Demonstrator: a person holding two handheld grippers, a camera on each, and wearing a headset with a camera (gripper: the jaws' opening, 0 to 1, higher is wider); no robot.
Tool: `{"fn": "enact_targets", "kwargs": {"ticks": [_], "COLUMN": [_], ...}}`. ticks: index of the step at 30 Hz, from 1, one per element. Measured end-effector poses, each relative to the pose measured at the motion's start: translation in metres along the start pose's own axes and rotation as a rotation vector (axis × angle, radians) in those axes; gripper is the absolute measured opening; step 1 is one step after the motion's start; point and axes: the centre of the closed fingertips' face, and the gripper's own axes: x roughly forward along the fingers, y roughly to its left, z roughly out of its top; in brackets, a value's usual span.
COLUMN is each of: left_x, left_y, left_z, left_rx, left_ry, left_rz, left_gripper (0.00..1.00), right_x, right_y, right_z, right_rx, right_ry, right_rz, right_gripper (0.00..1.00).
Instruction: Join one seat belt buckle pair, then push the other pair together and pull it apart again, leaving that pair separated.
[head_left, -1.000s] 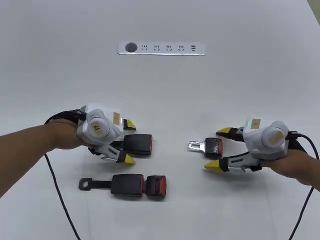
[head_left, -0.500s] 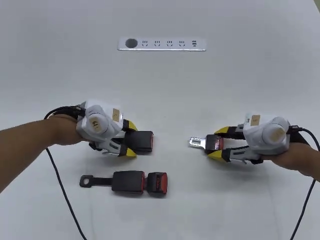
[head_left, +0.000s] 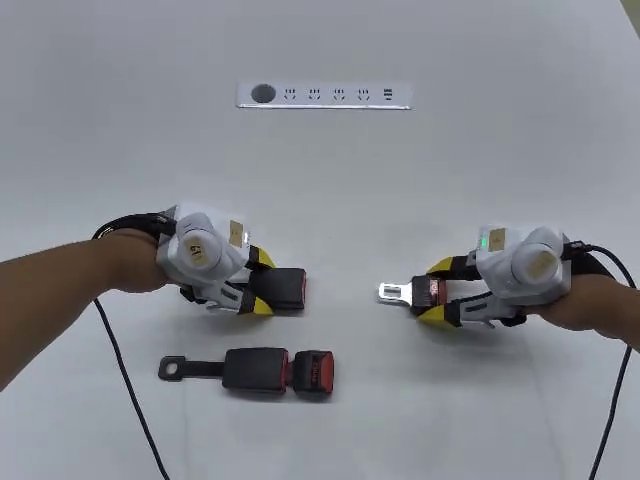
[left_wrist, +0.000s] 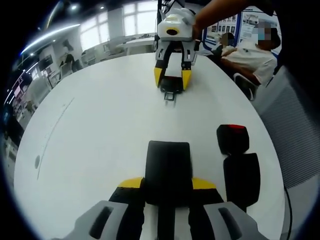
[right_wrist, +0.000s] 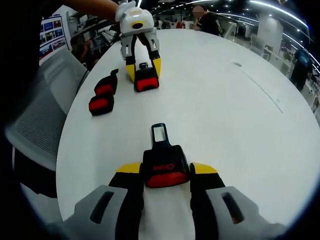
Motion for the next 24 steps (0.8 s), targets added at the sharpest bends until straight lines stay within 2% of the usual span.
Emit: {"fn": "enact_targets", "kwargs": {"ticks": [4, 11, 24], "left_x": [0.0, 0.0, -0.001], "left_y": [0.0, 0.0, 0.0], "left_z": [0.0, -0.001, -0.002], "left_rx": [-0.001, -0.007, -0.009], "left_ry": [-0.001, -0.004, -0.006], "left_rz": [0.0, -0.004, -0.004], "left_gripper": [0.34, 0.34, 0.34], "right_x": [0.001, 0.005, 0.024], "right_y": [0.0, 0.004, 0.012], "right_z": [0.001, 0.013, 0.037], "right_rx": [-0.003, -0.025, -0.046], "right_ry": [-0.003, -0.018, -0.057], "right_rz": [0.004, 0.019, 0.028], "right_gripper": [0.35, 0.35, 0.35]}}
